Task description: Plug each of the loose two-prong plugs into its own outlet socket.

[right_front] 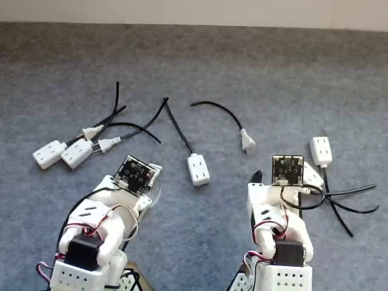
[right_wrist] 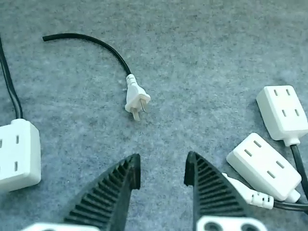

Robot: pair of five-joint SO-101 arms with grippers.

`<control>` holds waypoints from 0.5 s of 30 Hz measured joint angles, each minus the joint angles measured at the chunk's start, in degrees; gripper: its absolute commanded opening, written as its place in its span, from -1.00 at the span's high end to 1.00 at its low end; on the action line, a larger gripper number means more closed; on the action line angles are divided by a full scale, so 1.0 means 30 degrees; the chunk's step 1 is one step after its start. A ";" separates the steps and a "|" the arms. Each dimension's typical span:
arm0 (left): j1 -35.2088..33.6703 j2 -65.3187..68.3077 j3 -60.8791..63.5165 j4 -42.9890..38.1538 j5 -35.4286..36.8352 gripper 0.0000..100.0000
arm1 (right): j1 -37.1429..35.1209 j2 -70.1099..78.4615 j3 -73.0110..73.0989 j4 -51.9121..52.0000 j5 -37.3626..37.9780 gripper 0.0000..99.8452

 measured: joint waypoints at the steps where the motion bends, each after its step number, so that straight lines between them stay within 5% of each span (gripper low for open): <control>1: -0.0234 0.0000 0.0088 -0.0498 0.0469 0.54 | -0.0029 0.0000 0.0000 0.0000 0.0000 0.67; 15: -0.1055 0.0176 0.2286 -0.3048 0.1905 0.54 | -0.0088 0.0000 0.0000 0.0000 0.0000 0.67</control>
